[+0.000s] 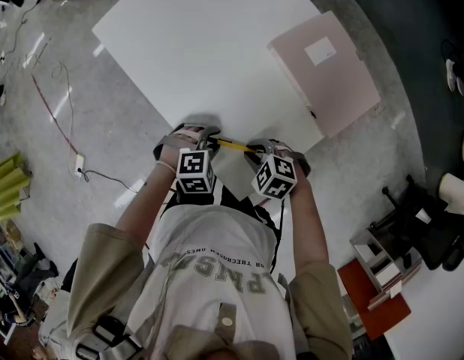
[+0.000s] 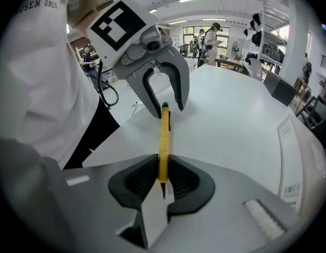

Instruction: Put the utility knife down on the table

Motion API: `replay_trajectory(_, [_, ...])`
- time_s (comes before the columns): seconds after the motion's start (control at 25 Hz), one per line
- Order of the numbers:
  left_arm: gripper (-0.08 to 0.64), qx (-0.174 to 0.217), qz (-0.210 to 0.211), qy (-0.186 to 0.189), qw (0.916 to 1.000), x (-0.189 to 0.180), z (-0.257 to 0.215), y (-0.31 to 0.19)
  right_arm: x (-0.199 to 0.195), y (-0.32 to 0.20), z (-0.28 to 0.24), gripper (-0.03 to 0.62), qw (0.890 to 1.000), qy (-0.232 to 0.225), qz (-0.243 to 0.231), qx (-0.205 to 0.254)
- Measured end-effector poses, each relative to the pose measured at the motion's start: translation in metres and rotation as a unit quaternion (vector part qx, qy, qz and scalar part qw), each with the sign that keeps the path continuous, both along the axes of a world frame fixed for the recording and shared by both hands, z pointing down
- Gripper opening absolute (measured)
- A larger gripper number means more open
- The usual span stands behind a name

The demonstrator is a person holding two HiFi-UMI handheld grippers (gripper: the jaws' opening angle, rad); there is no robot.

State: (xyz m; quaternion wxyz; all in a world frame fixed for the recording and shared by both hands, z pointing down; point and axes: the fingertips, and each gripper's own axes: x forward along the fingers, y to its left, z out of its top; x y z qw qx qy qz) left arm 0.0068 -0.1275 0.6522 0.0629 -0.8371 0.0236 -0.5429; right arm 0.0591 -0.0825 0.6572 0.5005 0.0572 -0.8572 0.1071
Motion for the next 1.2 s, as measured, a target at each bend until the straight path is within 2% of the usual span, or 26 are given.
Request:
replay_trajectory(0.48, [0.176, -0.001, 0.000, -0.006, 1.0000, -0.0046, 0.0044, 0.0037, 0.0005, 0.0012, 0.0080, 0.072, 0.999, 0.038, -0.017, 0.021])
replay_trajectory(1.2, [0.178, 0.000, -0.006, -0.008, 0.9999, -0.0082, 0.0038, 0.0043, 0.0035, -0.0001, 0.0094, 0.126, 0.999, 0.045, -0.002, 0.016])
